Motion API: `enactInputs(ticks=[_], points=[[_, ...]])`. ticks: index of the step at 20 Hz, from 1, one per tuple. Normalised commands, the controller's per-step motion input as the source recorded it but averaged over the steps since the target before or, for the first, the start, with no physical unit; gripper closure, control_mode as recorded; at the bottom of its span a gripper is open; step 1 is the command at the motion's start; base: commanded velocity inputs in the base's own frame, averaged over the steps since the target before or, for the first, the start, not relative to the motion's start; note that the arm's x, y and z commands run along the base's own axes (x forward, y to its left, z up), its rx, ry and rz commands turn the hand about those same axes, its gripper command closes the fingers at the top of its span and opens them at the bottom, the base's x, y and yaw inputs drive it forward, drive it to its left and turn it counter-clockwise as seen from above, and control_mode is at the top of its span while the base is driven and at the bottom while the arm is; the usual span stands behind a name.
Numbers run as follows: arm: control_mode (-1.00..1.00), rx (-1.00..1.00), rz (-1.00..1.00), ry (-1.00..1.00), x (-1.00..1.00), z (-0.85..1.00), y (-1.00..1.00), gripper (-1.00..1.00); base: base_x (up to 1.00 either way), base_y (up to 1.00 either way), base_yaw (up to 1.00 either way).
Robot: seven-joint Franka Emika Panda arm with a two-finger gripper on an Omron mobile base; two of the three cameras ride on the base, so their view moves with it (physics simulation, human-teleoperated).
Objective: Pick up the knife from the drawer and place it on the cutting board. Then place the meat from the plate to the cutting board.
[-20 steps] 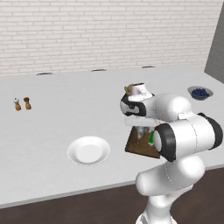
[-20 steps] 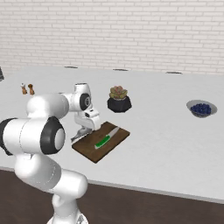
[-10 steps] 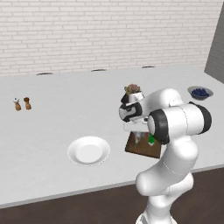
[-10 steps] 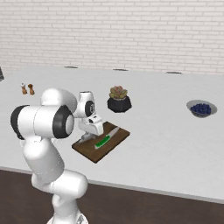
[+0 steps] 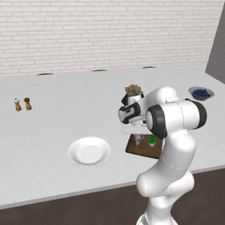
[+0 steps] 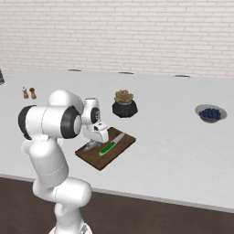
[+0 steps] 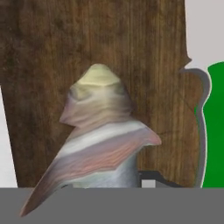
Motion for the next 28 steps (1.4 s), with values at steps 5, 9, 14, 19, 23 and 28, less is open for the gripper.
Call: enactInputs(ticks=[5,9,14,19,23,28], points=[[-1.00,0.00,0.00,0.00,0.13,-0.13,-0.25,-1.00,0.00,0.00,0.00],[-1.00,0.00,-0.07,0.02,0.01,-0.02,-0.50,-1.00,0.00,0.00,0.00],[-1.00,0.00,-0.07,0.01,0.03,0.07,-0.08,-1.00,0.00,0.00,0.00],[-1.00,0.00,0.00,0.00,0.00,0.40,0.00,-1.00,0.00,0.00,0.00],[-1.00,0.00,0.00,0.00,-0.14,0.59,0.00,-1.00,0.00,0.00,0.00],[-1.00,0.00,0.00,-0.08,-0.65,0.71,0.05,-1.00,0.00,0.00,0.00]])
